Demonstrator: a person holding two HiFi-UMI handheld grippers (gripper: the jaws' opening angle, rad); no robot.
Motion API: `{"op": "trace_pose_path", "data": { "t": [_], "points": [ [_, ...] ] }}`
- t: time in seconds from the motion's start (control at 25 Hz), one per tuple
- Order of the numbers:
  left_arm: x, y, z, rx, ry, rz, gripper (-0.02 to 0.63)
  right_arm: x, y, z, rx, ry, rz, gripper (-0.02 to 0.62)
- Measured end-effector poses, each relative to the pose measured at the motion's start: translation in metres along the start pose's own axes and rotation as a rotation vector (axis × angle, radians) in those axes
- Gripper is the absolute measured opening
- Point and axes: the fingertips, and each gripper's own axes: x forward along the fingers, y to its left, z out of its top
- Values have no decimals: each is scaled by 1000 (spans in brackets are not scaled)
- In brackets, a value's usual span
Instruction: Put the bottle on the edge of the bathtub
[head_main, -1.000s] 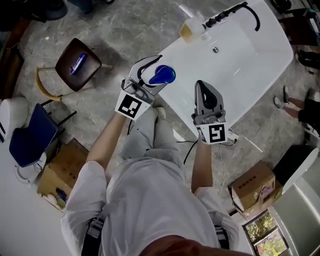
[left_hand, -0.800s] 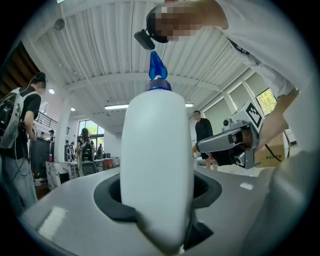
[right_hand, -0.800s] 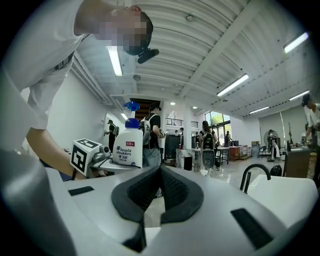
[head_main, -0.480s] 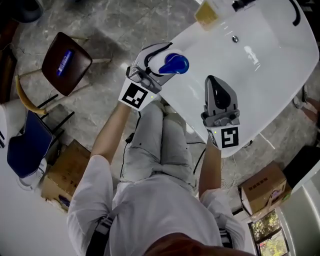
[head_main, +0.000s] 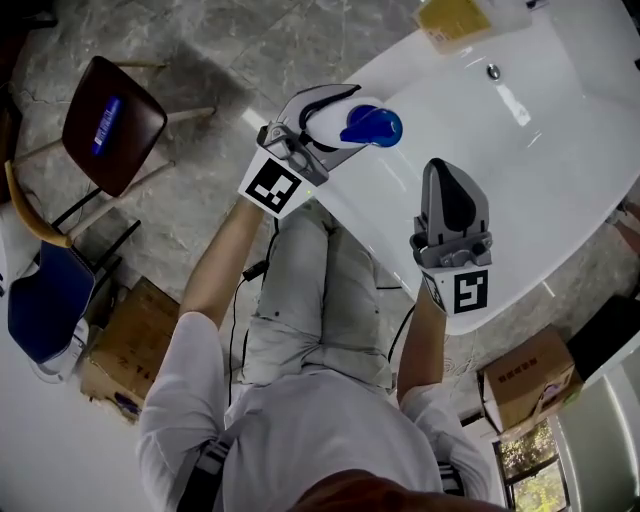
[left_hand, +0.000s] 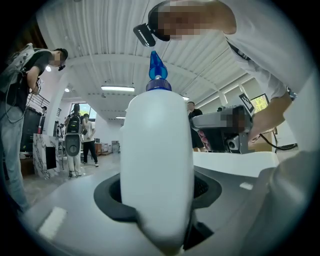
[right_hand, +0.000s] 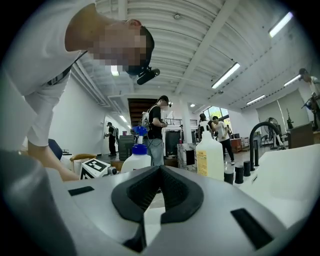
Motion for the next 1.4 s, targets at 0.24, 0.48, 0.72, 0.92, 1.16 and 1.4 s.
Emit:
{"op": "trace_pose_path", "data": {
  "t": [0.24, 0.48, 0.72, 0.92, 1.16, 1.4],
  "points": [
    [-6, -2, -17, -36, 3, -62, 247, 5, 7, -2, 34, -3, -9, 2],
    [-5, -1, -21, -90, 11, -94, 249, 6, 11, -9, 67, 16, -8, 2],
    [-6, 0, -25, -97, 33, -95, 304, 6, 21, -16, 96, 52, 0, 2],
    [-8, -3, -27, -87, 54, -93, 365, 1, 21, -17, 123, 71, -11, 2],
    [-16, -7, -25, -33, 89, -43, 488, -10, 19, -4, 144, 97, -21, 2],
    [-39, 0, -6, -16, 105, 48, 549, -23, 27, 13, 162, 116, 1, 2]
  ]
}}
